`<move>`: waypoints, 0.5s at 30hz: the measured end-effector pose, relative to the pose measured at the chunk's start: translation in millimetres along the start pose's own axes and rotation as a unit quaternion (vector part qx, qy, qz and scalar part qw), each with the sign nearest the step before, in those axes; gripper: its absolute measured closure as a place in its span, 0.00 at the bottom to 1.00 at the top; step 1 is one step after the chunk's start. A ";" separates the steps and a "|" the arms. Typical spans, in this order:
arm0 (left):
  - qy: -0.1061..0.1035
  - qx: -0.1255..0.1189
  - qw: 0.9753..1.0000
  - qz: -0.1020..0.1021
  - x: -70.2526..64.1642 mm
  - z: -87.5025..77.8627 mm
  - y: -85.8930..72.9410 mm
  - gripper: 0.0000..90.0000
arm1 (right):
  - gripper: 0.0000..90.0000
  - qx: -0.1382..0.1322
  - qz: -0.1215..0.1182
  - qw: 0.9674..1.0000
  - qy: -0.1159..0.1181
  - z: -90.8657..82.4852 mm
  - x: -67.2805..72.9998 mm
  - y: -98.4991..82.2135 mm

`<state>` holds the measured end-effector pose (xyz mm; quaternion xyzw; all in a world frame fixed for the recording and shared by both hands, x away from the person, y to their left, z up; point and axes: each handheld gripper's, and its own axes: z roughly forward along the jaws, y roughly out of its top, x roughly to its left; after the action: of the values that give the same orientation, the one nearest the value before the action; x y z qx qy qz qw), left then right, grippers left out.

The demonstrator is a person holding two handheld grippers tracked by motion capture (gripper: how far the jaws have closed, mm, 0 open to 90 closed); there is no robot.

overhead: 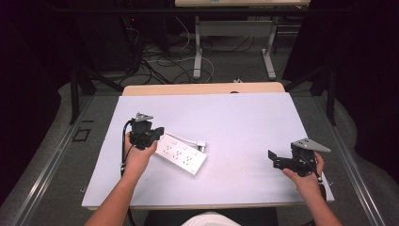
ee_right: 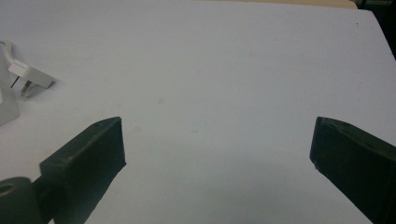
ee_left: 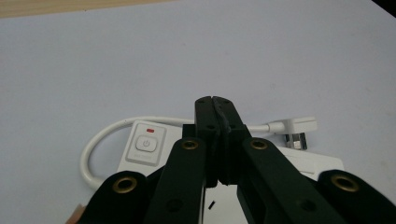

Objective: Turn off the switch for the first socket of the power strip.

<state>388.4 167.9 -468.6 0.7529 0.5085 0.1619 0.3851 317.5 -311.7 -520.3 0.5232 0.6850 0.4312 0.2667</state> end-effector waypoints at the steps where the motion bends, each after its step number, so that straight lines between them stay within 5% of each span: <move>1: -0.004 0.001 1.000 -0.003 -0.9 2.0 0.8 1.00 | 0.03 0.002 0.000 1.000 0.000 -0.2 0.0 0.1; 15: -0.013 0.041 0.999 0.002 -7.6 20.8 10.1 1.00 | 0.03 0.004 0.002 1.000 0.005 0.4 0.6 -0.3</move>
<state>404.8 150.6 -473.5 0.7714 0.5079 0.1314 0.3601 317.6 -311.0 -520.7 0.5233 0.6870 0.4317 0.2605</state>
